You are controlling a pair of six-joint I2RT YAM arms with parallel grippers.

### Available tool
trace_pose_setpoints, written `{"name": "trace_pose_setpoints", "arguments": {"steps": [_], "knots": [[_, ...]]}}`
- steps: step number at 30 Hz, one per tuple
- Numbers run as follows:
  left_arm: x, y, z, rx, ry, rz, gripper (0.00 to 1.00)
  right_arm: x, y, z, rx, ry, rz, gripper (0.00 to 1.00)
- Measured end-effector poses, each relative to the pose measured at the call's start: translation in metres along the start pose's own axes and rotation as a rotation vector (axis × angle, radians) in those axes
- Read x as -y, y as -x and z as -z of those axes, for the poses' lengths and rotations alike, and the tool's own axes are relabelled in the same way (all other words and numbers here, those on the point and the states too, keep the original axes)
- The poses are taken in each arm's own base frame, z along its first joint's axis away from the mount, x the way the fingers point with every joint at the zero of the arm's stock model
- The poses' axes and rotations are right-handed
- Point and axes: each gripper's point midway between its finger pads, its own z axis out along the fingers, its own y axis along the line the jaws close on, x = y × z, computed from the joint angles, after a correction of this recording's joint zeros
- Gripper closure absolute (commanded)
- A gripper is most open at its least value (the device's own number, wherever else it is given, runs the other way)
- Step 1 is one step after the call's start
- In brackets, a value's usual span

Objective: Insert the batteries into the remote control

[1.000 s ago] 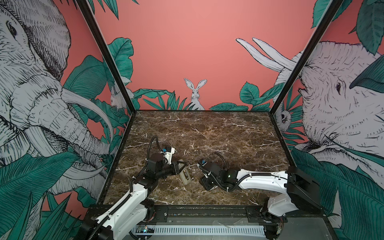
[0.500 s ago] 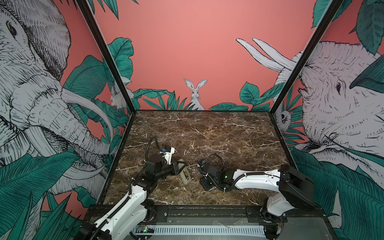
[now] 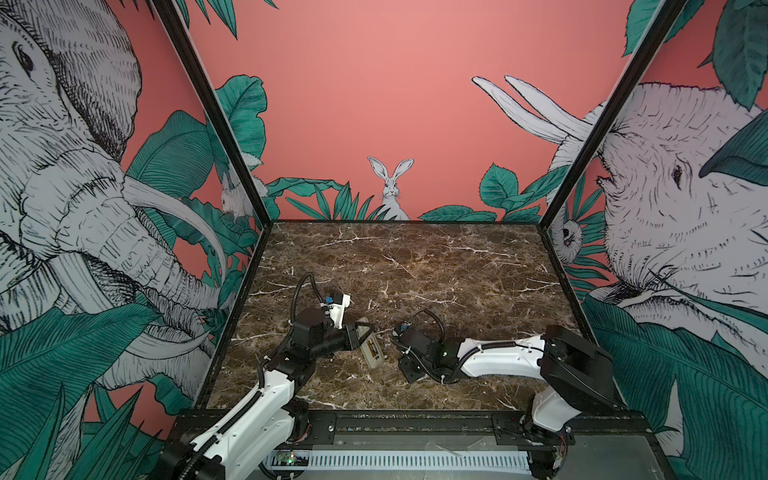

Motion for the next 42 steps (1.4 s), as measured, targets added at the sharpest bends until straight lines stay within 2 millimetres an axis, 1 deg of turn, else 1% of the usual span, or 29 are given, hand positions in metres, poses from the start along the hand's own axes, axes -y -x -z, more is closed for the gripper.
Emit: {"name": "trace_pose_setpoints", "arguments": {"steps": [2,6,9,12,21,25,35,38,42], "knots": [[0.001,0.000,0.000,-0.001,-0.005,-0.002,1.00,0.000,0.000,-0.001,-0.003,-0.002,0.000,0.61],[0.000,-0.002,-0.001,-0.008,-0.010,-0.001,1.00,0.002,-0.001,-0.002,-0.009,-0.015,0.002,0.67],[-0.001,-0.005,-0.001,-0.013,-0.012,0.001,1.00,0.004,-0.001,-0.002,-0.015,-0.028,0.003,0.67],[-0.003,-0.007,-0.001,-0.018,-0.011,-0.002,1.00,0.005,-0.001,-0.002,-0.019,-0.034,0.003,0.64],[-0.001,-0.007,0.000,-0.013,-0.017,-0.024,1.00,0.005,0.000,-0.003,-0.031,-0.050,0.006,0.67],[0.001,-0.006,0.001,-0.008,-0.021,-0.035,1.00,0.007,0.000,-0.003,-0.030,-0.060,0.006,0.74],[0.000,-0.008,0.002,-0.013,-0.017,-0.042,1.00,0.014,-0.002,-0.002,-0.022,-0.082,0.004,0.82],[0.001,-0.008,0.002,-0.011,-0.018,-0.044,1.00,0.017,-0.002,-0.001,-0.020,-0.090,0.007,0.86],[0.001,-0.007,0.003,-0.010,-0.019,-0.044,1.00,0.019,-0.002,-0.001,-0.020,-0.093,0.011,0.89]]}}
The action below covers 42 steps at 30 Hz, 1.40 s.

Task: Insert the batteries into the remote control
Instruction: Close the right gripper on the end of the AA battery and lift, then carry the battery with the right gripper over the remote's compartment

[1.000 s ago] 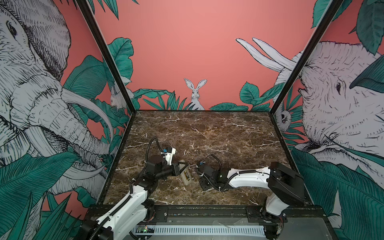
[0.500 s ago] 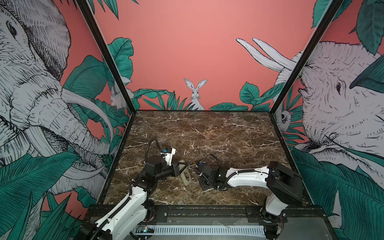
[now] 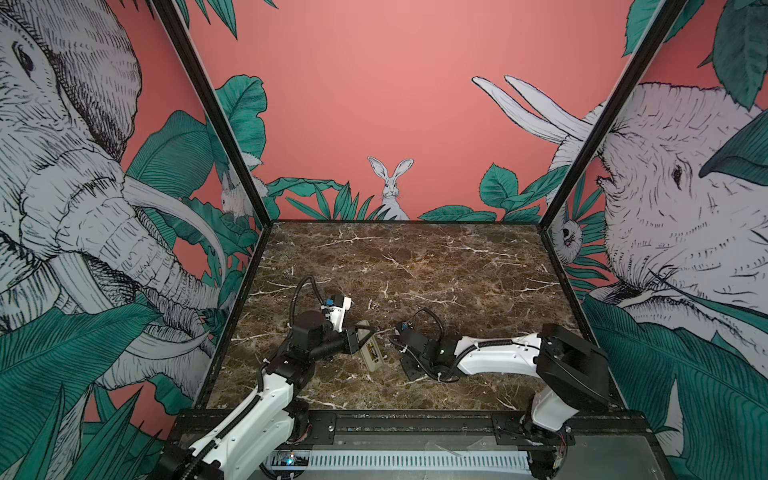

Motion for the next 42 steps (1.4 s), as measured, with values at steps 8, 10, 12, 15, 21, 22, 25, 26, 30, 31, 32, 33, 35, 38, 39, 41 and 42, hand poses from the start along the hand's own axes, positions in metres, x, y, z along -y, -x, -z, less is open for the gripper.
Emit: {"name": "trace_pose_setpoints", "arguments": {"steps": [8,10,12,15,21,22,25,26,30,31,32,33,35,38,39,41,42], "knots": [[-0.002,-0.003,0.001,-0.001,0.002,0.003,1.00,0.002,0.000,0.001,0.001,-0.006,0.054,1.00],[-0.006,-0.007,0.000,-0.007,0.009,0.012,1.00,0.004,-0.003,0.003,-0.001,-0.012,0.078,1.00],[-0.010,-0.011,0.000,-0.012,0.015,0.022,1.00,0.007,-0.006,0.005,-0.004,-0.017,0.106,1.00],[-0.012,-0.013,0.000,-0.011,0.019,0.032,1.00,0.009,-0.009,0.012,0.001,-0.022,0.147,1.00],[-0.011,-0.009,-0.001,0.016,0.010,0.030,1.00,0.003,-0.006,0.033,0.064,0.009,0.207,1.00],[-0.011,-0.009,-0.001,0.019,0.008,0.031,1.00,0.001,-0.006,0.035,0.073,0.013,0.217,1.00],[-0.011,-0.008,-0.001,0.031,0.000,0.032,1.00,-0.007,-0.004,0.046,0.104,0.033,0.257,1.00],[-0.012,-0.008,-0.001,0.035,-0.003,0.033,1.00,-0.012,-0.003,0.050,0.118,0.044,0.272,1.00],[-0.011,-0.007,-0.001,0.048,-0.013,0.031,1.00,-0.031,0.010,0.071,0.178,0.092,0.309,1.00],[-0.010,-0.006,-0.001,0.053,-0.016,0.030,1.00,-0.036,0.015,0.076,0.193,0.102,0.313,1.00],[-0.009,-0.005,-0.001,0.059,-0.021,0.030,1.00,-0.041,0.021,0.083,0.213,0.115,0.319,1.00],[-0.008,-0.004,-0.001,0.066,-0.027,0.028,1.00,-0.046,0.027,0.089,0.231,0.127,0.323,1.00],[-0.007,-0.002,-0.001,0.075,-0.035,0.030,1.00,-0.054,0.036,0.099,0.257,0.146,0.330,1.00],[-0.003,0.002,0.000,0.093,-0.051,0.030,1.00,-0.064,0.048,0.112,0.279,0.168,0.342,1.00],[-0.002,0.003,0.000,0.100,-0.058,0.031,1.00,-0.067,0.051,0.115,0.282,0.171,0.347,1.00],[-0.001,0.004,0.000,0.112,-0.069,0.036,1.00,-0.071,0.056,0.118,0.279,0.174,0.359,1.00],[-0.001,0.005,0.000,0.116,-0.074,0.039,1.00,-0.073,0.058,0.118,0.273,0.172,0.367,1.00]]}}
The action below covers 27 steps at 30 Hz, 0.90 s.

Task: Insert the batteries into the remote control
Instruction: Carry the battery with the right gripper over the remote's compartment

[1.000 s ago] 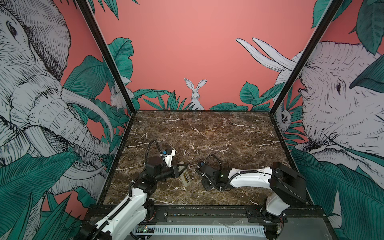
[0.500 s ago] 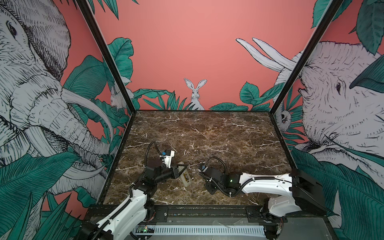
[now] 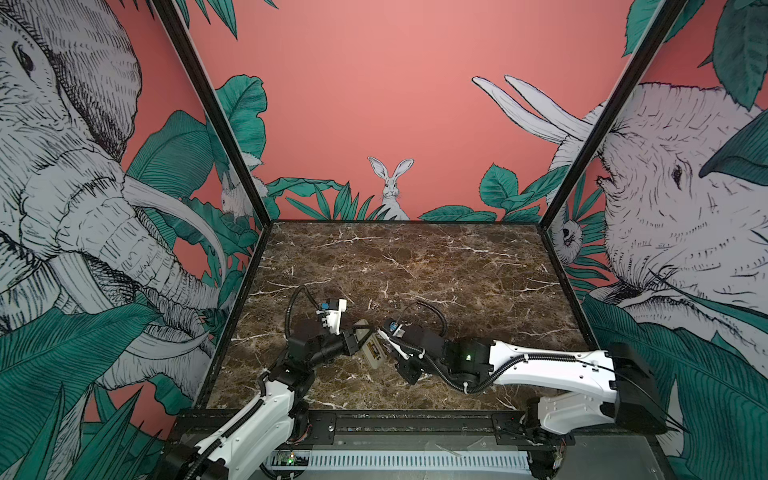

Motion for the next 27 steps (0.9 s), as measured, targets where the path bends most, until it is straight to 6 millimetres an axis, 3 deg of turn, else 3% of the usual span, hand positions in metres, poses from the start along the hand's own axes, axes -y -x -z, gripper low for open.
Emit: {"name": "trace_pose_setpoints", "arguments": {"steps": [6,27], "knots": [[0.005,0.005,0.000,0.020,-0.020,0.010,1.00,-0.006,0.008,-0.008,-0.047,0.006,0.029,1.00],[0.005,0.005,0.001,0.030,-0.029,0.022,1.00,-0.008,-0.003,-0.041,-0.158,-0.001,0.035,1.00]]}}
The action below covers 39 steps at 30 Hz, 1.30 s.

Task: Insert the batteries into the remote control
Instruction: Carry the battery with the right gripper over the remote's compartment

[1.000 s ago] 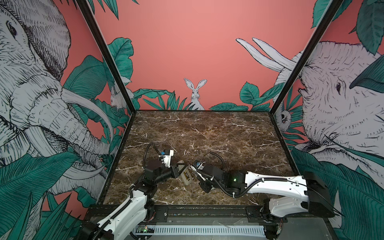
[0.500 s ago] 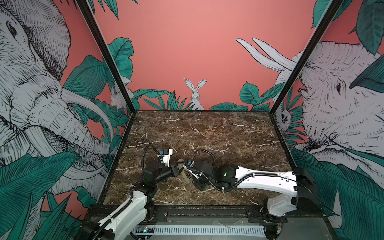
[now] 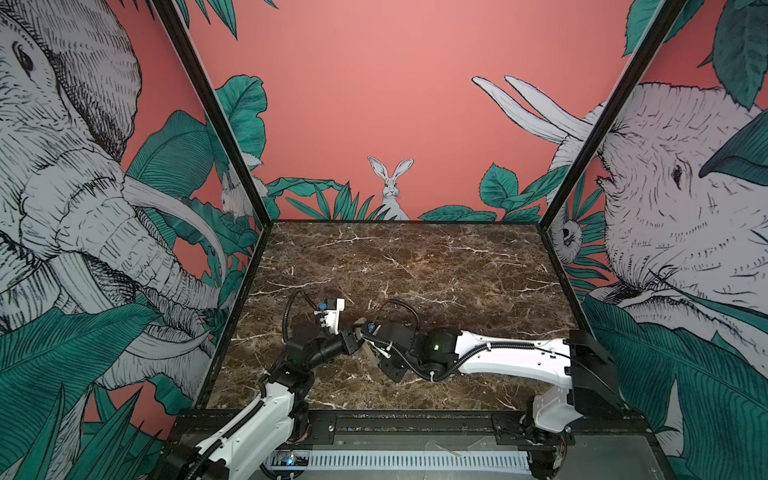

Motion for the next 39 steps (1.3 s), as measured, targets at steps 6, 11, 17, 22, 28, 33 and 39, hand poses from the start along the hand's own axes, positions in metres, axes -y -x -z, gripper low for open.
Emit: {"name": "trace_pose_setpoints", "arguments": {"steps": [6,11,17,22,28,33,39], "knots": [[-0.004,0.001,0.000,0.011,0.017,0.003,1.00,0.003,0.002,-0.005,-0.010,0.015,-0.022,1.00],[-0.006,0.001,-0.001,0.012,0.028,0.005,1.00,0.003,0.001,-0.009,-0.017,0.027,-0.035,1.00],[-0.010,-0.001,-0.001,0.015,0.042,0.007,1.00,0.003,0.004,-0.015,-0.026,0.031,-0.050,1.00],[-0.010,-0.004,-0.001,0.017,0.045,0.022,1.00,0.002,0.002,-0.015,-0.034,0.038,-0.055,1.00],[-0.008,-0.003,-0.001,0.030,0.045,0.049,1.00,0.002,0.008,-0.013,-0.023,0.039,-0.059,1.00],[-0.010,-0.005,-0.002,0.027,0.053,0.102,1.00,0.003,0.008,-0.012,-0.021,0.039,-0.062,0.96],[-0.012,-0.006,-0.003,0.026,0.057,0.149,1.00,0.003,0.009,-0.011,-0.019,0.036,-0.057,0.83]]}}
